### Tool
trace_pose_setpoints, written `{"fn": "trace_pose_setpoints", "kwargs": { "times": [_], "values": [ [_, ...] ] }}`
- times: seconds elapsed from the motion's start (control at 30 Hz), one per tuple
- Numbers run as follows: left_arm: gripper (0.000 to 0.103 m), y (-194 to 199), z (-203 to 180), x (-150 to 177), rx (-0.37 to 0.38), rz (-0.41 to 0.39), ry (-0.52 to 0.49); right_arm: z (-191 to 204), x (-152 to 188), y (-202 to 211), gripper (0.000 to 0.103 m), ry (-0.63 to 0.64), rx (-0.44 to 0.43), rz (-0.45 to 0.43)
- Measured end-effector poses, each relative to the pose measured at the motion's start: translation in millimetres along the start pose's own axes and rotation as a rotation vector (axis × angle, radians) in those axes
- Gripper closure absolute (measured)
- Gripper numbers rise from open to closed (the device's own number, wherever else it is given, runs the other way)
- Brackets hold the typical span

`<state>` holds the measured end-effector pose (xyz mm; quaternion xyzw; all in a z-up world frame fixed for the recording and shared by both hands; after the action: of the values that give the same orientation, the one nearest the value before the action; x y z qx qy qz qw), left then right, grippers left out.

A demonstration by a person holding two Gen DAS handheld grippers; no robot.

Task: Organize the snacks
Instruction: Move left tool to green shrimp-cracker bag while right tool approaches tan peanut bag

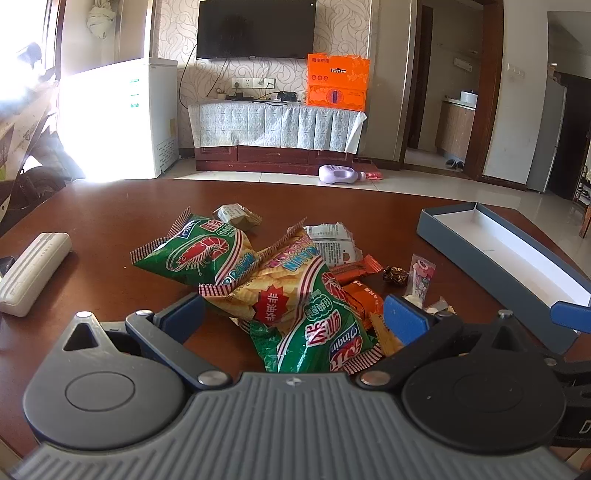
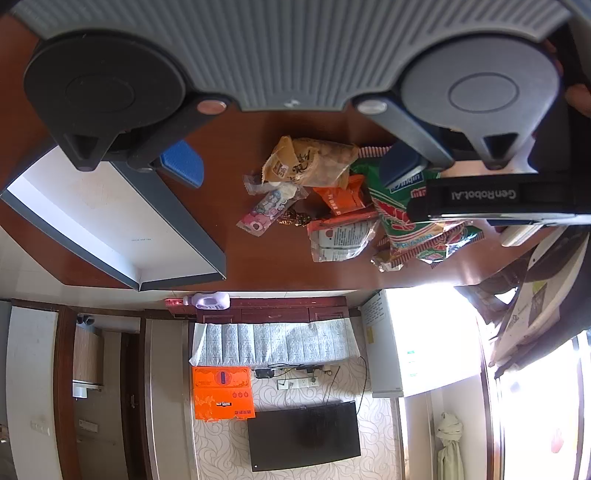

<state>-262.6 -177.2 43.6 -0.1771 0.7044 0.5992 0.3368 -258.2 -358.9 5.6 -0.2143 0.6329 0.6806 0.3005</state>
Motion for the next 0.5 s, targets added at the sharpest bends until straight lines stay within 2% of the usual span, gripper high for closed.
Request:
{"fn": "trace_pose_setpoints", "kwargs": {
  "times": [0.5],
  "values": [
    [0.0,-13.0,-3.3,-3.6,0.026,0.011,-0.031,2.2,-0.7,-4.0,0.0,0.009,0.001,0.014]
  ]
}}
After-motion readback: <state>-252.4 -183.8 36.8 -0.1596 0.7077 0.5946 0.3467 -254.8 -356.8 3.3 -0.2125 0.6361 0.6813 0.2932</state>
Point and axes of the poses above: each gripper's, at about its wrist camera, not at the fingertips, and y roughly against the way its jaws point, z to its left, x to its underside, the point moved 8 cm from there along -y, roughly the way its jaws point, and after that the axes turned 15 degrees about z, right-handed, at the moved point
